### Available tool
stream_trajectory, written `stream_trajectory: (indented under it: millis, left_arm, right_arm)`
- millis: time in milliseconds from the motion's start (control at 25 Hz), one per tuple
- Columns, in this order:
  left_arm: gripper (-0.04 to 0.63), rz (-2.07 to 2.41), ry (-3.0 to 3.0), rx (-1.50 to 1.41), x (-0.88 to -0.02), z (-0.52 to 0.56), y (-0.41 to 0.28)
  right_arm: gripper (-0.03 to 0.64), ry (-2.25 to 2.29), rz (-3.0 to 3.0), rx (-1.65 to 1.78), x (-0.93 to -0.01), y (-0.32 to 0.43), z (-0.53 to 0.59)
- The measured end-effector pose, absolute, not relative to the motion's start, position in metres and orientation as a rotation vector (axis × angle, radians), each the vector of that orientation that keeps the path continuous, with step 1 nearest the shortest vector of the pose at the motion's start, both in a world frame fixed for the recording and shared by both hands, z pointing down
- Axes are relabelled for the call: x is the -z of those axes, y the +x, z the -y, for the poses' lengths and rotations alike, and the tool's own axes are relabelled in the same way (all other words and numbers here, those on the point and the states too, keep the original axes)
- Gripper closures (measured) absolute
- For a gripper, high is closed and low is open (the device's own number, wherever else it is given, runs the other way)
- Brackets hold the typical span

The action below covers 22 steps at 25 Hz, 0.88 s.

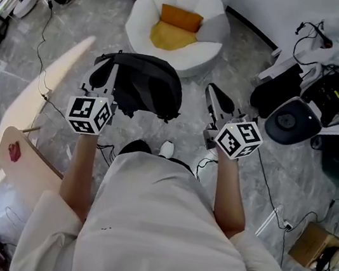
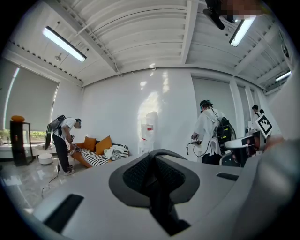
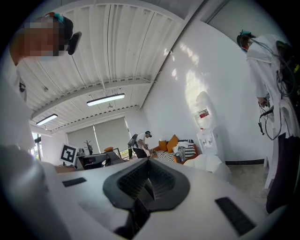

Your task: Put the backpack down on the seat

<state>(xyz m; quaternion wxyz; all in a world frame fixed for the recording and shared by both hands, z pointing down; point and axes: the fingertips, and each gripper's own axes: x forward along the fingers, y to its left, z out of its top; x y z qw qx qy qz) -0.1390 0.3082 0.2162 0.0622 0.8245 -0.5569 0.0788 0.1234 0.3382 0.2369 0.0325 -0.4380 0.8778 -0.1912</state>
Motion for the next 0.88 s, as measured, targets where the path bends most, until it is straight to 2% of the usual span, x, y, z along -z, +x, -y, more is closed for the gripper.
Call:
stream_trajectory:
  millis: [880]
  left_arm:
    - [0.551,1.676,2.454,-0.275,-0.234,-0.256,-0.118]
  right_arm:
    - [0.594,-1.327,-2.719,0.642,-0.262,0.128,-0.282]
